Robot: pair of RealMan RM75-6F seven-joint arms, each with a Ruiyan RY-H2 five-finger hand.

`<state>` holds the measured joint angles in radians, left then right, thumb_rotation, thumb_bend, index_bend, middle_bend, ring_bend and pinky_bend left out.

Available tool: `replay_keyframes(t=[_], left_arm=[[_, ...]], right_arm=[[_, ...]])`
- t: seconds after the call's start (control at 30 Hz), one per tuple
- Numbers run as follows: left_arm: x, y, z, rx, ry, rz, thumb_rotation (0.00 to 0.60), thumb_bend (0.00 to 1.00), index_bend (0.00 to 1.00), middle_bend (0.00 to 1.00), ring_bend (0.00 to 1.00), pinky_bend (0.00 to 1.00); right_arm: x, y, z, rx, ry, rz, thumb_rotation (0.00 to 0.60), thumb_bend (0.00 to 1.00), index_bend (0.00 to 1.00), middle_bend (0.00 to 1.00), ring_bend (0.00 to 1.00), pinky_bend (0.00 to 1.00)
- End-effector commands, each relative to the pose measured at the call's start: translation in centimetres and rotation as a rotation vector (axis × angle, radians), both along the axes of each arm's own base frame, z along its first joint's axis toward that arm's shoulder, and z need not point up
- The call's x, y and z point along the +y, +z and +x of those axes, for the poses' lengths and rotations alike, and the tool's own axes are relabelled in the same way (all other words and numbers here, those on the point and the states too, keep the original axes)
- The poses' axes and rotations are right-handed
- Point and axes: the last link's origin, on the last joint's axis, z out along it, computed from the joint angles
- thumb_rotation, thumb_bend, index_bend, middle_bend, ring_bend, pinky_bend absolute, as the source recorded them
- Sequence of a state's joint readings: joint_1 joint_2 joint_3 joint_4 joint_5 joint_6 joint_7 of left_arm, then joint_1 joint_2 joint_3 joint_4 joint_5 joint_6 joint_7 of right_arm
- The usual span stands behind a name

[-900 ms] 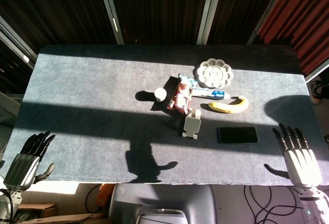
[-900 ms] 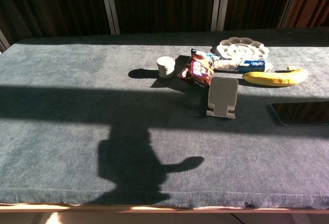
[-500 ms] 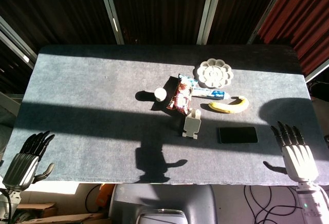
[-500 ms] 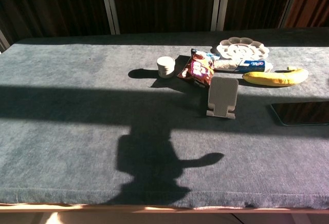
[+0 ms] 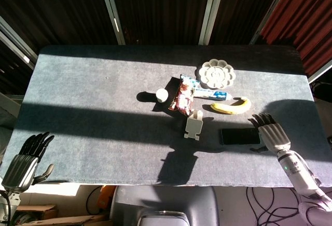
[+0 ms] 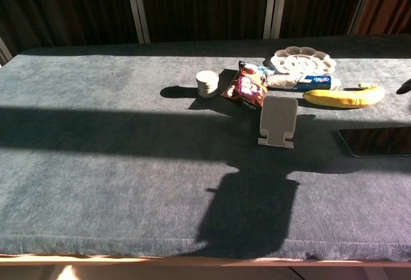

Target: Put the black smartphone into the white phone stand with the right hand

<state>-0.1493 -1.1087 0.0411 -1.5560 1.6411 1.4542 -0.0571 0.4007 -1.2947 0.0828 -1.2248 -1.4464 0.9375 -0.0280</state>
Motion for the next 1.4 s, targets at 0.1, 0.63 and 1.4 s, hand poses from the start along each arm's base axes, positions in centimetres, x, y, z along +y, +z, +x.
replay_keyframes(t=[0.1,0.63,1.4], left_arm=[[0.0,0.0,0.1,-0.002,-0.004,0.004,0.6,0.36,0.0,0.0,0.0,0.06],[-0.2,0.1,0.0,-0.006,-0.008,0.008,0.6,0.36,0.0,0.0,0.0,0.06],[-0.3,0.2,0.1,-0.01,-0.012,0.009,0.6,0.36,0.0,0.0,0.0,0.06]], right_arm=[[-1.5,-2.5,0.3,0.017,0.038,0.08,0.6,0.17,0.36,0.23,0.04,0.08],[-3.1,-3.1,-1.8,0.05,-0.043,0.087,0.6,0.19,0.41,0.27,0.07,0.08],[-3.3,-3.7,-2.7,0.068,-0.056,0.038,0.6,0.27,0.7,0.47,0.3,0.23]])
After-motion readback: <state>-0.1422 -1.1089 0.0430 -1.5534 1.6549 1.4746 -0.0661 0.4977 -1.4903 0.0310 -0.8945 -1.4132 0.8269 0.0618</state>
